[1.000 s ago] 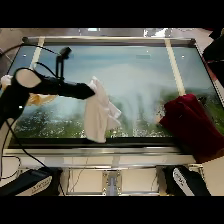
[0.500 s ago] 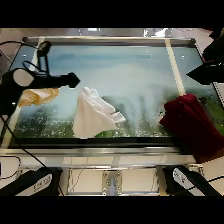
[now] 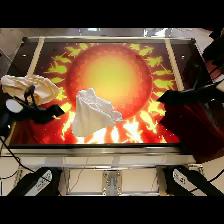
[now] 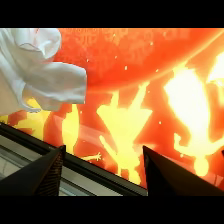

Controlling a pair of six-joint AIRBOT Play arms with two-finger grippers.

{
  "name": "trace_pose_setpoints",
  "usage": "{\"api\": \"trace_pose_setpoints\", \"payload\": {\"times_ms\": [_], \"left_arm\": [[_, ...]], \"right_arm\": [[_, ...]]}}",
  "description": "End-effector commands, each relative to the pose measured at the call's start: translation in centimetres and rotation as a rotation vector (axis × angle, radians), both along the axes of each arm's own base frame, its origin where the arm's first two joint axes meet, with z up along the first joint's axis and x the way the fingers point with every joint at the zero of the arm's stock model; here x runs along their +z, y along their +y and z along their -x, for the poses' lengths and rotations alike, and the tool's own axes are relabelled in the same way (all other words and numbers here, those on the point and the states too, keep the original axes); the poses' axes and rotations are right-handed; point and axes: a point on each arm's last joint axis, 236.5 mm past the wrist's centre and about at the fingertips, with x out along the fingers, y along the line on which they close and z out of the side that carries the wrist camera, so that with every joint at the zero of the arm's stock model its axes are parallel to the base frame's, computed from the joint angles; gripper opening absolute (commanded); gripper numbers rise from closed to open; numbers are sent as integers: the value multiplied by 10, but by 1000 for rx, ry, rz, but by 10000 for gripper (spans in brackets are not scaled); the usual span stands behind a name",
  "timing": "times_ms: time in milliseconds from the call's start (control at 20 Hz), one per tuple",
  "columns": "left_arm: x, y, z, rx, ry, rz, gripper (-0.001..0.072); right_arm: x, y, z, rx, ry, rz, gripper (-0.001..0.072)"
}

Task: Fold the shirts.

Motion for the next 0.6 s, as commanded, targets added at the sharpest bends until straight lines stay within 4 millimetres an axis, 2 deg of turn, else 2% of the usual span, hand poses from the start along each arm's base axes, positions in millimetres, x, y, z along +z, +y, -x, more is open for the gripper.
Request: {"api": "trace_pose_setpoints", "payload": {"times_ms": [0,100,200,350,550], "left_arm": [[-38,-44,40,173,96,266,712],[-60,-52,65,184,172,287,712],[-67,-59,76,202,205,322,711],[-55,-76,67,163,147,385,711],[-56,-78,51,181,83,355,706]], "right_arm": [[-61,41,4,-33,13,-42,551],[-60,61,7,16,-11,-38,550],[-49,75,7,58,-39,-41,550],[-32,84,1,80,-82,-49,550],[-19,85,-6,79,-114,-55,550]]}}
